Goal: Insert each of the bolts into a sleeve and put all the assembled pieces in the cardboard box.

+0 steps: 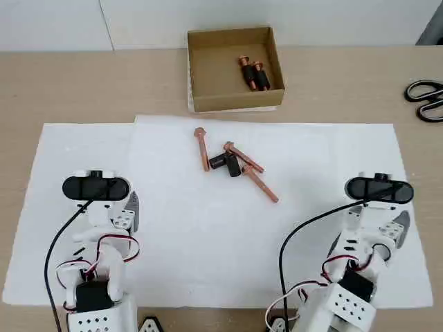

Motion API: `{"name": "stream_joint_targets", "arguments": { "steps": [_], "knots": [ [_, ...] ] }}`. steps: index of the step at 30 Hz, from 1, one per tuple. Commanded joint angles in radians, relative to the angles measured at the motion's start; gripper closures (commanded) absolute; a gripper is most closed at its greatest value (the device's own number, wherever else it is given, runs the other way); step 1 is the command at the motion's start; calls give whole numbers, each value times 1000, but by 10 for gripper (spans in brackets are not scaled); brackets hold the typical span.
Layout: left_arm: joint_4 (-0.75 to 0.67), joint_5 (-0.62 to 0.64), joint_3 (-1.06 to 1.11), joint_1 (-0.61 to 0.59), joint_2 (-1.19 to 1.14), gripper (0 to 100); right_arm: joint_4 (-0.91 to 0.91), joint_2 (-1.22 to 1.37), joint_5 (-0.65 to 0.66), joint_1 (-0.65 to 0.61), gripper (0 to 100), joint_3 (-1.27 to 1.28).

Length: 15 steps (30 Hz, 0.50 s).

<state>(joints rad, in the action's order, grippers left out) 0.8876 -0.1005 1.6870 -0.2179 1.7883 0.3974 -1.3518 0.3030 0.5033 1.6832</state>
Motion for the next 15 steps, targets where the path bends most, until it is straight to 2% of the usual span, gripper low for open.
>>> {"name": "stream_joint_targets", "arguments": {
  "steps": [1,9,15],
  "knots": [
    [-21,0,-4,9,6,804,130,-39,6,7,750,8],
    [-21,0,-4,9,6,804,331,-148,9,7,751,8],
    [-21,0,-4,9,6,804,406,-239,9,8,751,8]
  ]
}}
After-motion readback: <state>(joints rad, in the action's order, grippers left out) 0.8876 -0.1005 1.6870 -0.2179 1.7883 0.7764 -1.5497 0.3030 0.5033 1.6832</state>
